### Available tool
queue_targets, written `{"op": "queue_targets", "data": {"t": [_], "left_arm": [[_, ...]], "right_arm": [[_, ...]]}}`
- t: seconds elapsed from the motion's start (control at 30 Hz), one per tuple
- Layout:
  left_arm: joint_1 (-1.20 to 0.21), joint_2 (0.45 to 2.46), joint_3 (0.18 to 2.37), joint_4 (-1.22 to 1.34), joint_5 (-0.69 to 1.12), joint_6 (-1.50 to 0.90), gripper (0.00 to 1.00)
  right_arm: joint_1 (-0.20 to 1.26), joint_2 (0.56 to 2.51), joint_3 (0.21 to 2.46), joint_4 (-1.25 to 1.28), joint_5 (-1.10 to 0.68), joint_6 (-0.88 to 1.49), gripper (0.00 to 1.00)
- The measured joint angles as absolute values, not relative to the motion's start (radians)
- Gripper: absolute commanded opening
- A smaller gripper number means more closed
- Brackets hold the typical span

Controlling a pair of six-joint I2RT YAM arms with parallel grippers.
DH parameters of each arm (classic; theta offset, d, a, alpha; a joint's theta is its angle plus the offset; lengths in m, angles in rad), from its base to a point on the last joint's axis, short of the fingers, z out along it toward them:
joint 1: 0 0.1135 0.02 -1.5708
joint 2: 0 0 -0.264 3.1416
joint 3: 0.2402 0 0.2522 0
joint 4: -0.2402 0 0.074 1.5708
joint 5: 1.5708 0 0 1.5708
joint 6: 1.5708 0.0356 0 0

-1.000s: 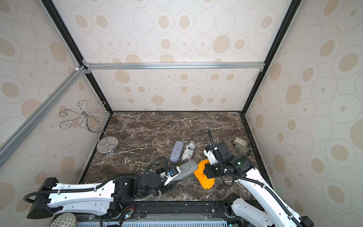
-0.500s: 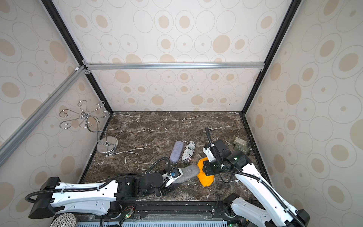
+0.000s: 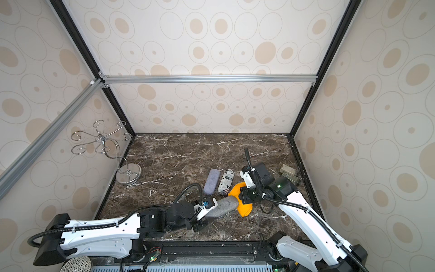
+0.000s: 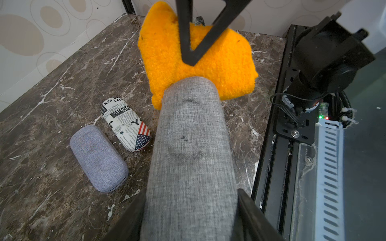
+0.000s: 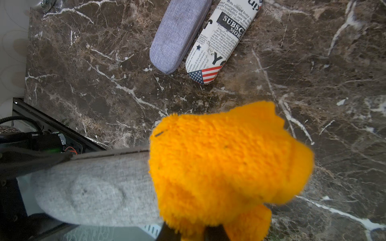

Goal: Wipe the eyeglass case
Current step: Wipe the dirt from the eyeglass case.

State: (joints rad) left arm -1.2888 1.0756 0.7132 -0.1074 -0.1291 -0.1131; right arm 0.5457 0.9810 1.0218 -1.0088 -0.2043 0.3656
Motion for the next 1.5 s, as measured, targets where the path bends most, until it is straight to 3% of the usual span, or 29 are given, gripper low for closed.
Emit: {"op": "queue_targets", "data": {"t": [0.27, 0.77, 1.23, 1.5], "left_arm": [[-1.252, 1.061, 0.713, -0.107, -0.072, -0.116, 0.25], [-1.226, 1.098, 0.716, -0.106, -0.01, -0.136, 0.23], [-0.848, 1.146, 0.795, -0.107, 0.35, -0.476, 0.26], [-0.711, 1.197, 0.795, -0.016, 0.585, -0.783, 0.28]], "right_arm": [[0.549, 0.891, 0.972, -1.041, -0.205, 0.389, 0.0], [0.55, 1.081, 1.054, -0.957, -0.179, 0.38, 0.0], [0.56, 0.932, 0.992, -1.0, -0.111, 0.357, 0.0], [0.789, 0.923, 0.94, -0.874, -0.023, 0.371, 0.0]]}}
